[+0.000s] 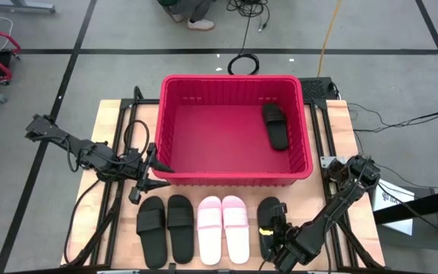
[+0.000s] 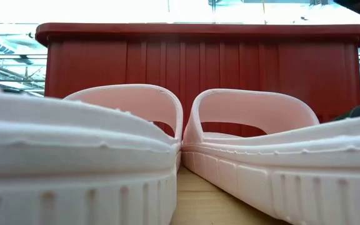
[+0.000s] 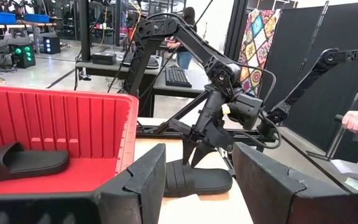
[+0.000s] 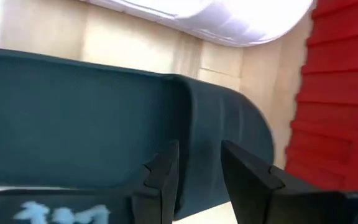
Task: Pick and place slides into bin
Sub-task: Put the right black slide into the bin
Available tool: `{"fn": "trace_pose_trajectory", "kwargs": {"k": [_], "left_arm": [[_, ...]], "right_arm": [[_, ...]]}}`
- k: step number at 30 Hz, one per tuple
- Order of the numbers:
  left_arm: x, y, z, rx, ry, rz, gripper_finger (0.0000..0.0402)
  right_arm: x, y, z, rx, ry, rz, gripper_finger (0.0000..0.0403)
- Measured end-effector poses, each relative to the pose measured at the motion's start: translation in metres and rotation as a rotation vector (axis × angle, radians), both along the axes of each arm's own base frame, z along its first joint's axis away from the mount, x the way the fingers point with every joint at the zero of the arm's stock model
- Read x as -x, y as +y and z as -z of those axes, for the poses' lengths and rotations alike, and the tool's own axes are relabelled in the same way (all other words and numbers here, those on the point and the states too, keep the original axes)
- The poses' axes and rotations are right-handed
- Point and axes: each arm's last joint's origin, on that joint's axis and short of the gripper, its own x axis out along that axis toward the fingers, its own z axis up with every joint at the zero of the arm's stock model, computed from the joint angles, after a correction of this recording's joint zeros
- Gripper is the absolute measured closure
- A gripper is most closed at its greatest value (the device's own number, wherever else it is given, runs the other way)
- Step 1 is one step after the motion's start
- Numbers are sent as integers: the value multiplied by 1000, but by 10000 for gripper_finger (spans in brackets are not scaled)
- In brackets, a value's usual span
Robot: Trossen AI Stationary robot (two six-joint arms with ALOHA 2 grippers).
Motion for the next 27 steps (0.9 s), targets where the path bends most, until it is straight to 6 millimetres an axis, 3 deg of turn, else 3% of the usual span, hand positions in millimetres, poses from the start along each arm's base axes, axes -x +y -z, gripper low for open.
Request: {"fn": "trace_pose_trajectory", "kwargs": {"k": [13, 27], "left_arm": [[0, 0, 0, -2, 0, 0, 215], [0, 0, 0, -4, 0, 1, 215]], "right_arm": [[4, -10, 22, 43, -5, 6, 294], [4, -22, 30, 114, -28, 43, 294]]}}
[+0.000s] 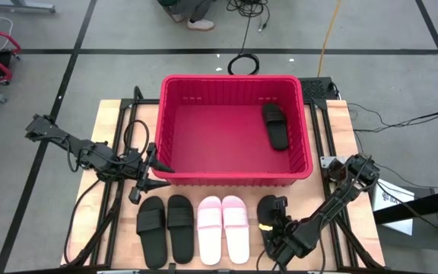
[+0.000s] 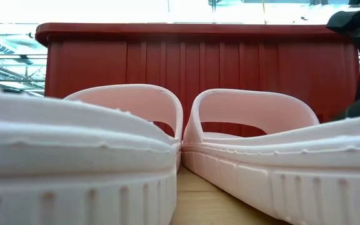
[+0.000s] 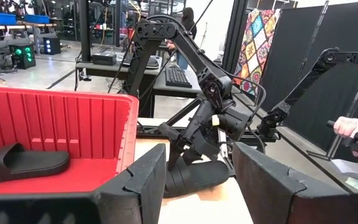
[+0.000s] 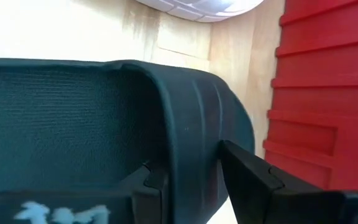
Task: Pick and place slides into bin
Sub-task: Put the right black slide into the bin
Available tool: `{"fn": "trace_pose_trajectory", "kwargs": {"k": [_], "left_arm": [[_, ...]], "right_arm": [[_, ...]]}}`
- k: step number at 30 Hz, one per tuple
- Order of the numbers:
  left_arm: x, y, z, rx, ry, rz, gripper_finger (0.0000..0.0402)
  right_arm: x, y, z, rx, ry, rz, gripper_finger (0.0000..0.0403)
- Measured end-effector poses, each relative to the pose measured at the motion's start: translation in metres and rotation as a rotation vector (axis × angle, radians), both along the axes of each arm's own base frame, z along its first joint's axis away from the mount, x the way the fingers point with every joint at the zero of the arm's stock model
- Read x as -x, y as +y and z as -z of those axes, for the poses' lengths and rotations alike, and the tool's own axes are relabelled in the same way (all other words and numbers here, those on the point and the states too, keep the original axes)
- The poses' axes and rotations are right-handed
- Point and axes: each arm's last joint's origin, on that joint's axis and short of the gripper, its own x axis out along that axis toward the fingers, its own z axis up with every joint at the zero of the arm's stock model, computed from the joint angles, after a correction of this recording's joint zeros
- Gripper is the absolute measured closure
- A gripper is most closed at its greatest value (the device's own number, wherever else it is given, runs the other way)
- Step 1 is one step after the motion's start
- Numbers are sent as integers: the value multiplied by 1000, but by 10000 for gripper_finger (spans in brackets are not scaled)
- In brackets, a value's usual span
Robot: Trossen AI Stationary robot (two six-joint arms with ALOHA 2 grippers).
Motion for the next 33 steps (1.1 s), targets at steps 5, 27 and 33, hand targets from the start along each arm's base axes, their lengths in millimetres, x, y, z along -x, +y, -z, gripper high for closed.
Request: {"fn": "trace_pose_trajectory", "kwargs": {"k": [5, 27, 33], "left_arm": [[0, 0, 0, -6, -1, 0, 215], [0, 0, 0, -5, -1, 0, 215], [0, 0, 0, -5, -1, 0, 215]], "right_arm": [[0, 0, 0, 5, -7, -1, 317], [-2, 0, -3, -38, -11, 9, 395], [-1, -2, -16, -84, -48, 10, 398]]}}
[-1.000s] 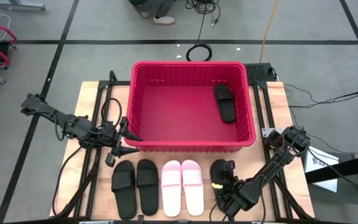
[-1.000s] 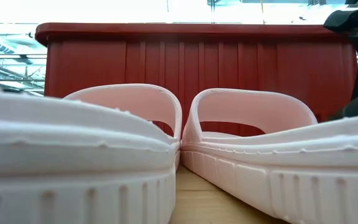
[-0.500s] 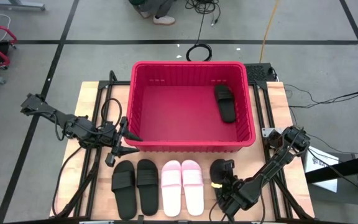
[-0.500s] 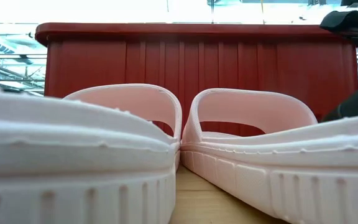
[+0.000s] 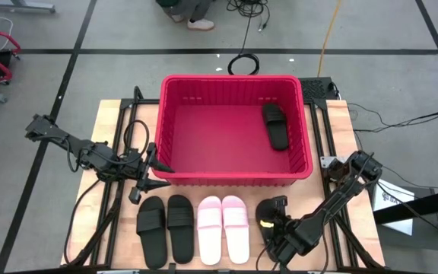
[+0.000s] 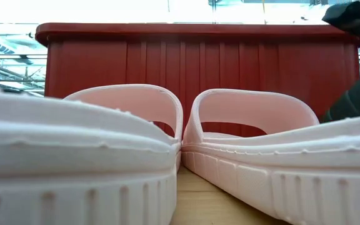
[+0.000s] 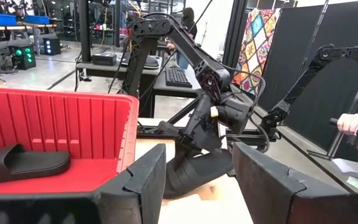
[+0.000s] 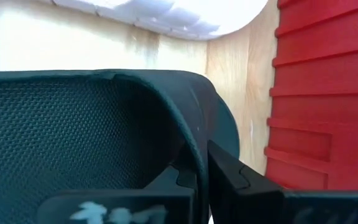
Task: Pick and place slides into bin
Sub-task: Put the right black slide into the bin
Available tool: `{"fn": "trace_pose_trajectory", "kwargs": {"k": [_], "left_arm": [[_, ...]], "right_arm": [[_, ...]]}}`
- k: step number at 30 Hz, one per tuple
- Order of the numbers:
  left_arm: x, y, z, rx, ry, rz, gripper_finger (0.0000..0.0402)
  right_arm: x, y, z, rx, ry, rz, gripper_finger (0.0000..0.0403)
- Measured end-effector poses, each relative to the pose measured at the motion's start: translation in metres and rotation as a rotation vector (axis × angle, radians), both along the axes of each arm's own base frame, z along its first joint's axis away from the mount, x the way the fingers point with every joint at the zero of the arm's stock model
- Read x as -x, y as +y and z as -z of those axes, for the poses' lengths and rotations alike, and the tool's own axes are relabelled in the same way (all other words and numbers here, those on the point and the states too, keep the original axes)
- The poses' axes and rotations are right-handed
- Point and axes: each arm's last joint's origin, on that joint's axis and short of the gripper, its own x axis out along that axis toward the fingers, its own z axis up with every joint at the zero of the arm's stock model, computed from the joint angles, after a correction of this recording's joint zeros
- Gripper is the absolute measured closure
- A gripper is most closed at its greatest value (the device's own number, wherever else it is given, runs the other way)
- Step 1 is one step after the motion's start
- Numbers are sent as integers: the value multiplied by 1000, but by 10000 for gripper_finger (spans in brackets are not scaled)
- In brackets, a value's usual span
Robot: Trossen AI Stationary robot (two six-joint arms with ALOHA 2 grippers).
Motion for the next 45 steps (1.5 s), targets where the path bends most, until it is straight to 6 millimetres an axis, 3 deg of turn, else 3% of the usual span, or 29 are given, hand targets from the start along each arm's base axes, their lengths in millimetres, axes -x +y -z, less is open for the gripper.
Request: {"fn": "trace_pose_trajectory", "kwargs": {"k": [16, 25, 35, 45], "left_arm": [[0, 0, 0, -12, -2, -9, 215], [0, 1, 0, -13, -2, -24, 215], [0, 3, -2, -17, -24, -88, 215], [0, 11, -5, -85, -55, -211, 215]], "right_arm": [[12, -16, -61, -131, -138, -59, 398], [0, -27, -92, -191, -287, -185, 397], [-24, -31, -109, -167, -445, -327, 397], [-38, -55, -126, 62, -575, -268, 397]]}}
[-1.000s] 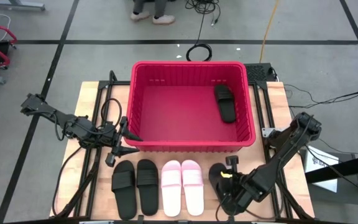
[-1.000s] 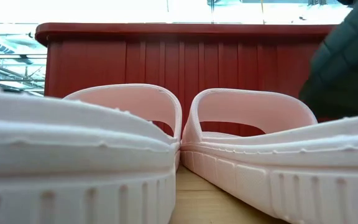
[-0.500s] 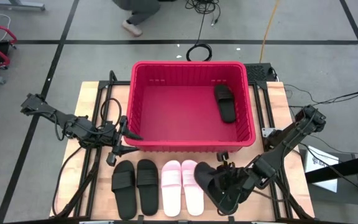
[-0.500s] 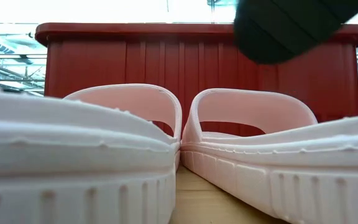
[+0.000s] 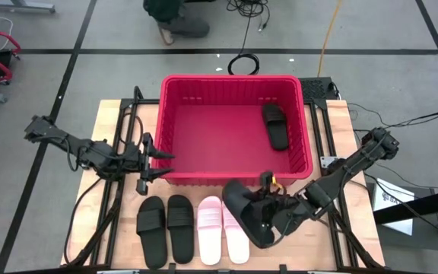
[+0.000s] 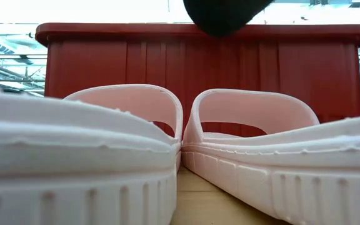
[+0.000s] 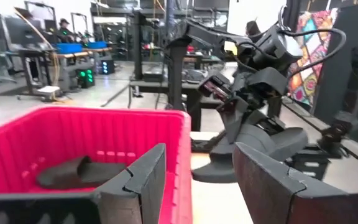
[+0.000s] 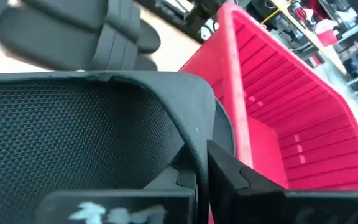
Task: Pick and place slides into bin
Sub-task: Put the right black slide into the bin
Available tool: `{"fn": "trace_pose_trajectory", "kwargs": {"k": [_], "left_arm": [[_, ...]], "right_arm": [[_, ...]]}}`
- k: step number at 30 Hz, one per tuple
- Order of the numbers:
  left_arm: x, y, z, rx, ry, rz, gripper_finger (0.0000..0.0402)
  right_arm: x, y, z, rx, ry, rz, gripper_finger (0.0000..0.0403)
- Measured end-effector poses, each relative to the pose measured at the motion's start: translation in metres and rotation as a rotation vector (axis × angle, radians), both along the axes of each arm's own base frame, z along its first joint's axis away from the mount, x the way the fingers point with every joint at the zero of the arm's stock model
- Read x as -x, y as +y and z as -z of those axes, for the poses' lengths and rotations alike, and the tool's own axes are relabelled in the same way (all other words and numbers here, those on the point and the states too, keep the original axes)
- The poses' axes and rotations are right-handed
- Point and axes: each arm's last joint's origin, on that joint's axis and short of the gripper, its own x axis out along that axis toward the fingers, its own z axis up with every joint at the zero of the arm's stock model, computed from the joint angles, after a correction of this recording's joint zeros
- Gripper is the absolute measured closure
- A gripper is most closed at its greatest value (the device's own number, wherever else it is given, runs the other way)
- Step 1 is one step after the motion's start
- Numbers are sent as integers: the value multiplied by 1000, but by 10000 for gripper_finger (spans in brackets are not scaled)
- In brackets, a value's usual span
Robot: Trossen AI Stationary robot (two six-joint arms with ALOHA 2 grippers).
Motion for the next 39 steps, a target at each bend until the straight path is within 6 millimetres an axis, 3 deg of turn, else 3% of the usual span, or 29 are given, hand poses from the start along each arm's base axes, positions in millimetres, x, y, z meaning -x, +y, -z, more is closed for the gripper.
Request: {"fn": "trace_pose_trajectory", "kwargs": {"k": [5, 15, 32, 39], "left_arm": [[2, 7, -3, -29, -21, -16, 215], [9, 29, -7, -76, -34, -136, 215], [13, 79, -8, -79, -26, -269, 215], [16, 97, -9, -47, -39, -302, 215]], "right_arm": [[-1, -16, -17, -18, -64, 32, 397], [7, -58, -45, 140, -102, 129, 397], [14, -179, -60, 238, 58, 362, 397], [24, -216, -61, 243, 129, 428, 397]]}}
